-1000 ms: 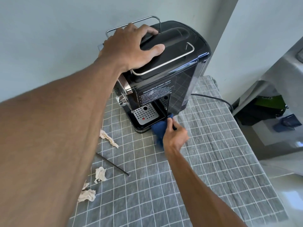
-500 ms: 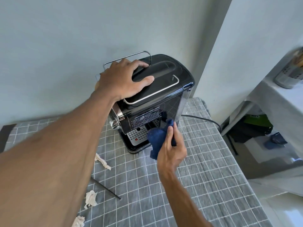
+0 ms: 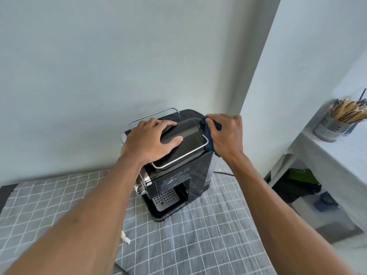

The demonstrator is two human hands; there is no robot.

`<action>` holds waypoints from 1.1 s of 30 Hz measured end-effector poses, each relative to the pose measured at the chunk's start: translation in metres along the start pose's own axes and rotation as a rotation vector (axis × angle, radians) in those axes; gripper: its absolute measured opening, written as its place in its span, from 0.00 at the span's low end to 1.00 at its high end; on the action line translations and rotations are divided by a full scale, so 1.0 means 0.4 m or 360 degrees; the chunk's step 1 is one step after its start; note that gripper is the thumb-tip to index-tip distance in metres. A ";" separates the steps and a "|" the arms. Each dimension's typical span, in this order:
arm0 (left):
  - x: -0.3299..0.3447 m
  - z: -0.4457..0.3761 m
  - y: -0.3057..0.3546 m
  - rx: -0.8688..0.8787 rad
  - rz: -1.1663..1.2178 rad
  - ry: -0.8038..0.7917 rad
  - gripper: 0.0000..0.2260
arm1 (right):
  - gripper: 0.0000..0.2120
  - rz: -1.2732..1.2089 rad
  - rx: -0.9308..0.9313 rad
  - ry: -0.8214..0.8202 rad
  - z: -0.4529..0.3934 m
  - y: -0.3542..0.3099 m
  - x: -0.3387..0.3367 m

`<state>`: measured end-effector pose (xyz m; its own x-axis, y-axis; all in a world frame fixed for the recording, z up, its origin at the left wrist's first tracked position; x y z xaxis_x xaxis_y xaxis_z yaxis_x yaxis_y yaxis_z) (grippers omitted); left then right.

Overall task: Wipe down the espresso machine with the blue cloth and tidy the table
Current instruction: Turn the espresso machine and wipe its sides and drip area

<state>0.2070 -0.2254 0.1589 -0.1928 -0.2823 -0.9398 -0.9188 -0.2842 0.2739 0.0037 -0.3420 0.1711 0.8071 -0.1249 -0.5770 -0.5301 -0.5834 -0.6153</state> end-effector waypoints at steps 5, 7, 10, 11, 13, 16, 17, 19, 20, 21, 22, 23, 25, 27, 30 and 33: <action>-0.005 -0.003 0.002 0.0015 -0.0002 0.0014 0.30 | 0.10 0.0120 -0.0196 -0.0386 -0.092 -0.028 0.028; -0.006 -0.001 -0.002 0.0020 -0.0011 0.0012 0.30 | 0.09 0.0128 -0.0346 -0.0452 -0.062 -0.038 0.025; -0.007 -0.001 0.000 0.0036 -0.0005 0.0004 0.30 | 0.11 0.0076 -0.0506 -0.0497 -0.042 -0.031 -0.014; -0.007 0.000 0.002 0.0041 -0.0005 0.0002 0.30 | 0.09 0.0139 -0.0464 -0.0541 -0.059 -0.025 -0.014; -0.008 -0.001 0.002 0.0033 0.0001 0.0003 0.30 | 0.10 0.0342 -0.0349 -0.0639 -0.116 -0.023 0.013; -0.009 -0.004 -0.003 0.0021 0.0003 0.0002 0.30 | 0.11 0.0327 -0.0447 -0.0726 -0.136 -0.070 0.064; -0.008 -0.005 -0.004 0.0016 0.0006 0.0002 0.30 | 0.11 0.0245 -0.0528 -0.0750 -0.120 -0.088 0.067; -0.008 -0.005 -0.005 -0.0009 0.0014 0.0014 0.33 | 0.11 0.0052 -0.0672 -0.0800 -0.083 -0.098 0.051; -0.009 -0.006 -0.004 -0.0023 0.0017 0.0023 0.34 | 0.12 -0.0008 -0.0706 -0.0822 -0.076 -0.094 0.037; -0.008 -0.006 -0.003 -0.0031 0.0020 0.0026 0.34 | 0.13 -0.0018 -0.0698 -0.0838 -0.081 -0.088 0.026; -0.008 -0.007 -0.002 -0.0028 0.0020 0.0026 0.35 | 0.13 0.0023 -0.0649 -0.0833 -0.098 -0.079 0.021; -0.007 -0.007 -0.002 -0.0022 0.0020 0.0025 0.34 | 0.13 0.0087 -0.0573 -0.0807 -0.119 -0.070 0.024; -0.008 -0.009 -0.004 -0.0017 0.0027 0.0027 0.34 | 0.13 0.0188 -0.0478 -0.0764 -0.148 -0.070 0.043; -0.010 -0.009 -0.009 -0.0024 0.0037 0.0038 0.33 | 0.12 0.0125 -0.0538 -0.0790 -0.133 -0.097 0.067; -0.011 -0.004 -0.006 -0.0028 0.0041 0.0039 0.33 | 0.12 -0.0074 -0.0623 -0.0885 -0.090 -0.101 0.052; -0.012 -0.003 0.000 -0.0027 0.0036 0.0025 0.33 | 0.12 0.0050 -0.0530 -0.0860 -0.117 -0.068 0.020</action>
<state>0.2083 -0.2252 0.1636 -0.2078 -0.3033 -0.9299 -0.9083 -0.2930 0.2986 0.0369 -0.3647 0.2085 0.5013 0.2258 -0.8353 -0.3719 -0.8154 -0.4436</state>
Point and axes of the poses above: each hand's wrist, its own z-axis away from the middle knuckle, its own x-axis out of the palm, y = z × x, the point moved 4 cm from there along -z, towards the middle knuckle, and after that the axes turned 3 degrees about y, right-handed, at the moved point
